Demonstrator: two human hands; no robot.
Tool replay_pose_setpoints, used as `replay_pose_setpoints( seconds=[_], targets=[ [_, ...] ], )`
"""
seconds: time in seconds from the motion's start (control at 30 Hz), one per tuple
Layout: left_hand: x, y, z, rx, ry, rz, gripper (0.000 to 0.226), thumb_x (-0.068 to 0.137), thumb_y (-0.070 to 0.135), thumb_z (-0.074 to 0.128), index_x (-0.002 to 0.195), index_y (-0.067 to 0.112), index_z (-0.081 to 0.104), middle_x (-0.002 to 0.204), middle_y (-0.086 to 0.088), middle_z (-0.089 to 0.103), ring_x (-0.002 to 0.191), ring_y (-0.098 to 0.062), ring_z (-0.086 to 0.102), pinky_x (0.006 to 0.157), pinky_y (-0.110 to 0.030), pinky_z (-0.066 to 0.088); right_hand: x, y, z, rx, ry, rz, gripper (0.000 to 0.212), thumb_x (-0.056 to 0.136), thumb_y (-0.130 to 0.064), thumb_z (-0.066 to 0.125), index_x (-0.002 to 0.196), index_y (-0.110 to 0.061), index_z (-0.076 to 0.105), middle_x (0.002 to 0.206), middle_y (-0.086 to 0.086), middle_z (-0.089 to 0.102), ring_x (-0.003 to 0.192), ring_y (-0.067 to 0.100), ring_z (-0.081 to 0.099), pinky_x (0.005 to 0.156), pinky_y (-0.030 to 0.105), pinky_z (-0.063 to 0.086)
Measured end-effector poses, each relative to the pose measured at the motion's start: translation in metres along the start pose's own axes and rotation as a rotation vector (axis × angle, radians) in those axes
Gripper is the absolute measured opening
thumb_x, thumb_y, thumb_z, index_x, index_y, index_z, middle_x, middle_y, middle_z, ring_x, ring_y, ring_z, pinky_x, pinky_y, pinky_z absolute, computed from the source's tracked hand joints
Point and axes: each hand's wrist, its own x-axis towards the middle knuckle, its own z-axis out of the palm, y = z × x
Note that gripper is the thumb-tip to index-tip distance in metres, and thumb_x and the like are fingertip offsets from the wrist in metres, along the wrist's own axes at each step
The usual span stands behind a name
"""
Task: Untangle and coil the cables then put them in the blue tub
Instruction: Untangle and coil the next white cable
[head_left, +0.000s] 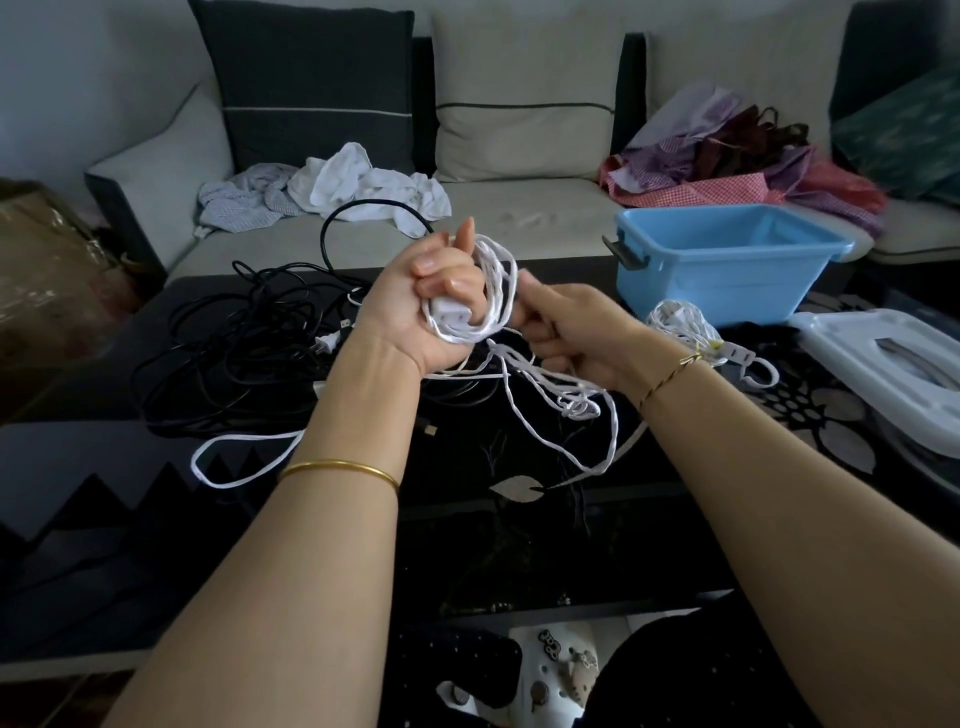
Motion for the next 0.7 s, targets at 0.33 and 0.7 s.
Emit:
replay_pose_setpoints(
  seconds=[0.33, 0.7],
  targets=[
    [-0.004, 0.017, -0.004, -0.004, 0.118, 0.502, 0.036, 0.103, 0.024, 0.028, 0.103, -0.004, 0.051, 0.049, 0.001, 0.046, 0.043, -0.01, 0.044, 0.09, -0.039, 0.053, -0.01, 0.014, -0.001, -0.416, -0.313, 0.091, 0.006, 0.092, -0.009, 0.058, 0.097, -0.006, 0.061, 0.08, 0.009, 0.054, 0.057, 0.014, 0.052, 0.053, 0.021, 0.054],
    [0.011, 0.0, -0.015, 1.092, 0.601, 0.779, 0.023, 0.096, 0.002, 0.043, 0.076, 0.015, 0.045, 0.059, 0.003, 0.054, 0.056, -0.011, 0.051, 0.062, -0.027, 0.043, -0.032, -0.03, 0.022, -1.153, -0.283, -0.124, 0.01, 0.088, -0.017, 0.061, 0.079, -0.017, 0.066, 0.068, -0.006, 0.058, 0.056, 0.003, 0.049, 0.056, 0.016, 0.04]
  ],
)
